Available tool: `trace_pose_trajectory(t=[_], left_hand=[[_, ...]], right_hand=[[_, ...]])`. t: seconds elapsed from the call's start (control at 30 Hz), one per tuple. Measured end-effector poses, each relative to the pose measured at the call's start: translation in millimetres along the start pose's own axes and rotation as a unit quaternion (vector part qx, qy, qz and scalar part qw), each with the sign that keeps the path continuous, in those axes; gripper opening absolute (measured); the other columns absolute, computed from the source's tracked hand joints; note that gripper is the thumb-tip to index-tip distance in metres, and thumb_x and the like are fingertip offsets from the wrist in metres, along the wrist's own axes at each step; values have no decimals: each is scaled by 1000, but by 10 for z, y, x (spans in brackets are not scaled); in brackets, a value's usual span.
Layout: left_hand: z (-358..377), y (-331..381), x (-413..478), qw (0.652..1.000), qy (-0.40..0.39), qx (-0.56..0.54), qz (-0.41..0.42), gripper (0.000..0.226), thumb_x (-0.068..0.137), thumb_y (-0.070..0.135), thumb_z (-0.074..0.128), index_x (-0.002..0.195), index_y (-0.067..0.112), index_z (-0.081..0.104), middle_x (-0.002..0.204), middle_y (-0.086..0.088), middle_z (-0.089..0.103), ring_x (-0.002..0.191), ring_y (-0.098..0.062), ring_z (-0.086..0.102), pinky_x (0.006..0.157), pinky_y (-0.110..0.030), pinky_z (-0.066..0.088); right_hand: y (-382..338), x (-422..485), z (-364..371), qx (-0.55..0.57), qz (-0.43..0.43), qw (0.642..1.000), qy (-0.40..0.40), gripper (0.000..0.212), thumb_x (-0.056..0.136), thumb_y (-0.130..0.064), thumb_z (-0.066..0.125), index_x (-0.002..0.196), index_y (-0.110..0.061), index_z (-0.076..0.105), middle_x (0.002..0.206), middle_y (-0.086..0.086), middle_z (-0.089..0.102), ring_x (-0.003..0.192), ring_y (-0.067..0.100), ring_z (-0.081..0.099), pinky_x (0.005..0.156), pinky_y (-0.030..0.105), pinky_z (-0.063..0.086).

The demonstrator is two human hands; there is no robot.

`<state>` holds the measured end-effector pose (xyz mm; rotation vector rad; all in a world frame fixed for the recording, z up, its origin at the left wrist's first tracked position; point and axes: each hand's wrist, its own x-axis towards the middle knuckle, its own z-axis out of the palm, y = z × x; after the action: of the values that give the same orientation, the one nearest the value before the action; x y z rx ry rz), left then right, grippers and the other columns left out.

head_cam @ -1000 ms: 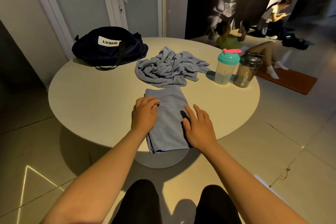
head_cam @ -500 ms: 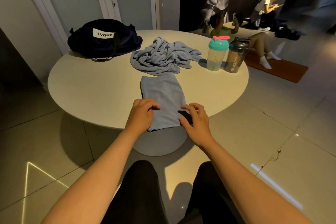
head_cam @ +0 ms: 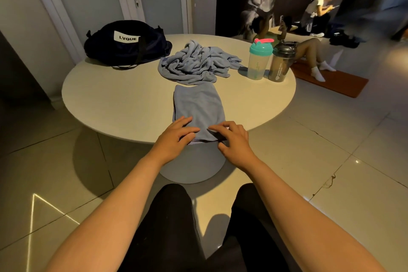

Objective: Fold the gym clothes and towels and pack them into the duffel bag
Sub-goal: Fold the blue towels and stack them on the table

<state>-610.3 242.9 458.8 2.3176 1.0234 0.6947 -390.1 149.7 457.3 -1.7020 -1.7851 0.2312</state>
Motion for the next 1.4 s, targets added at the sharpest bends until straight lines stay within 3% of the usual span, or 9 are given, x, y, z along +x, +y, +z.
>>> trace_pose_trajectory(t=[0.2, 0.37, 0.5, 0.63, 0.8, 0.97, 1.1, 1.27, 1.4], left_hand=[[-56, -16, -21, 999, -44, 16, 27, 38, 97, 30, 66, 134, 33, 62, 157, 10, 36, 149, -8, 21, 119, -28, 20], [15, -8, -38, 997, 64, 4, 36, 44, 99, 1, 57, 136, 24, 62, 144, 13, 48, 140, -12, 40, 119, -29, 29], [4, 11, -35, 992, 124, -22, 26, 51, 97, -10, 50, 134, 21, 64, 141, 10, 50, 131, -4, 43, 110, -7, 27], [6, 8, -67, 985, 169, -26, 27, 51, 88, -22, 46, 115, 12, 73, 128, -2, 56, 118, -4, 49, 104, -7, 36], [11, 51, -68, 990, 140, -19, 11, 36, 97, -7, 50, 115, 13, 74, 136, 2, 54, 124, -6, 47, 108, -12, 35], [1, 8, -101, 994, 31, 100, 36, 43, 94, 41, 65, 137, 33, 58, 146, 15, 46, 135, -6, 36, 111, -22, 24], [-18, -1, -56, 997, 39, 48, 38, 38, 92, 26, 72, 129, 28, 65, 126, 8, 60, 115, -13, 52, 100, -22, 36], [-118, 209, -20, 981, 122, -146, -45, 31, 94, 11, 67, 118, 30, 69, 110, 16, 69, 100, 8, 62, 85, -8, 46], [-198, 265, 76, 968, 168, -176, -57, 22, 96, 20, 67, 116, 28, 69, 109, 17, 69, 100, 11, 61, 82, -6, 46]], right_hand=[[31, 60, -2, 11, -10, 998, 62, 48, 87, 1, 63, 125, -30, 65, 120, -3, 61, 109, 24, 56, 96, 44, 42], [8, 65, 33, 25, 2, 998, 65, 40, 96, -4, 58, 126, -30, 63, 122, -4, 58, 111, 18, 56, 91, 30, 26], [4, 41, 39, 31, 15, 998, 50, 33, 101, -19, 54, 131, -34, 57, 122, -8, 57, 113, 11, 53, 89, 30, 20], [15, -29, 35, 48, 2, 999, 6, 47, 92, -32, 65, 134, -41, 46, 122, -14, 52, 115, 6, 47, 99, 32, 20], [14, -24, 65, 48, -5, 997, 58, 33, 97, -20, 63, 127, -33, 56, 116, -9, 59, 110, 13, 52, 95, 31, 23], [14, 23, 63, 28, 7, 992, 126, 17, 100, -28, 59, 114, -31, 68, 104, -9, 68, 102, 18, 55, 84, 31, 21], [-59, 159, 33, 64, 32, 985, 155, 17, 102, -30, 54, 111, -28, 68, 104, -6, 70, 103, 21, 56, 89, 35, 28], [-164, 321, -11, 198, 89, 966, 142, 14, 102, -39, 49, 111, -41, 60, 107, -14, 67, 106, 29, 57, 93, 52, 48], [-185, 357, -159, 276, 81, 952, 104, 29, 98, -39, 61, 126, -35, 56, 120, -12, 63, 111, 13, 59, 89, 25, 50]])
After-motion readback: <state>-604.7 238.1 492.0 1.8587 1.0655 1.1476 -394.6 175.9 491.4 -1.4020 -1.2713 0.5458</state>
